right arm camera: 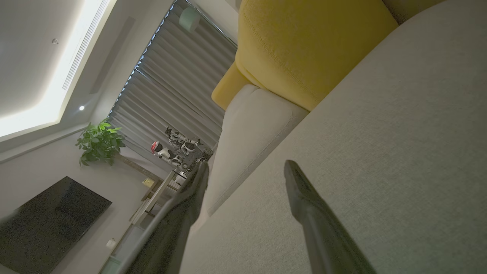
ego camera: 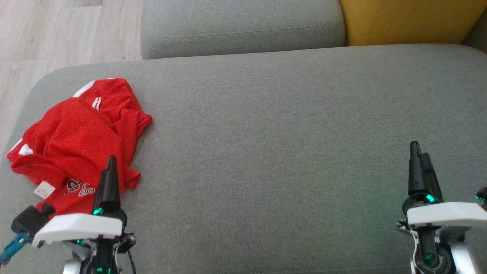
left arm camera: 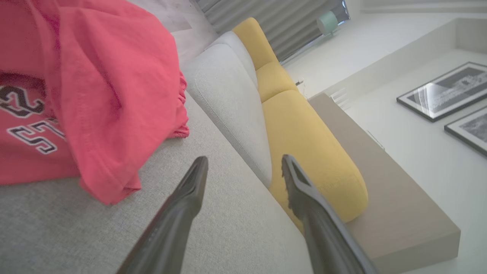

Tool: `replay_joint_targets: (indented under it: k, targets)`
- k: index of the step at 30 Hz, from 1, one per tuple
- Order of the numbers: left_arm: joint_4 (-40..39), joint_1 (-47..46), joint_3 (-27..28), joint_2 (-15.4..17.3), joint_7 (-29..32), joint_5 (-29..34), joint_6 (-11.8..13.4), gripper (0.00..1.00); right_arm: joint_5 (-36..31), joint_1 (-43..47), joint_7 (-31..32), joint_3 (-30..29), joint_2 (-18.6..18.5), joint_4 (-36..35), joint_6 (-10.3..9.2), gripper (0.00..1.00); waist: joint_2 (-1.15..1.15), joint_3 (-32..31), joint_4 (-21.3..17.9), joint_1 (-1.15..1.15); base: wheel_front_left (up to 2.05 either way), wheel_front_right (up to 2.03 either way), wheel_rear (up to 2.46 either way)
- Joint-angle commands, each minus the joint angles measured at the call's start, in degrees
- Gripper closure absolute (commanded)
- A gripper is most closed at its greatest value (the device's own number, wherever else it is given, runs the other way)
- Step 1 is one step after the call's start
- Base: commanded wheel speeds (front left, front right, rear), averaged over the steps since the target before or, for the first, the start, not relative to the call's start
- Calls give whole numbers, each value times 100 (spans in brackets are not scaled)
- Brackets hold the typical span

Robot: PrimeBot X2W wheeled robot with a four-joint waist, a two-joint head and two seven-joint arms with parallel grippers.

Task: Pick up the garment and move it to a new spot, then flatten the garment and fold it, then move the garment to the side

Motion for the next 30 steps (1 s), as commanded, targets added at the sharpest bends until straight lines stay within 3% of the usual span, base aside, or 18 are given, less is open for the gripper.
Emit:
replay_joint_targets:
  k: [1, 12, 30]
  targets:
    - [-313, -310, 8, 77, -67, 299, 27, 0, -256, -234, -87, 83, -36, -292, -2, 0, 0, -1, -1, 0, 0, 0, 0]
    - [-410, -310, -635, 262, -252, 1859, 328, 0, -1374, -196, -273, 275, -40, -441, -2, 0, 0, -25, 2, 0, 0, 0, 0]
    - [-301, -568, -1937, 1001, -553, 3352, 1626, 0, -3085, -116, -577, 458, -47, -318, -3, 0, 0, -51, -33, 0, 0, 0, 0]
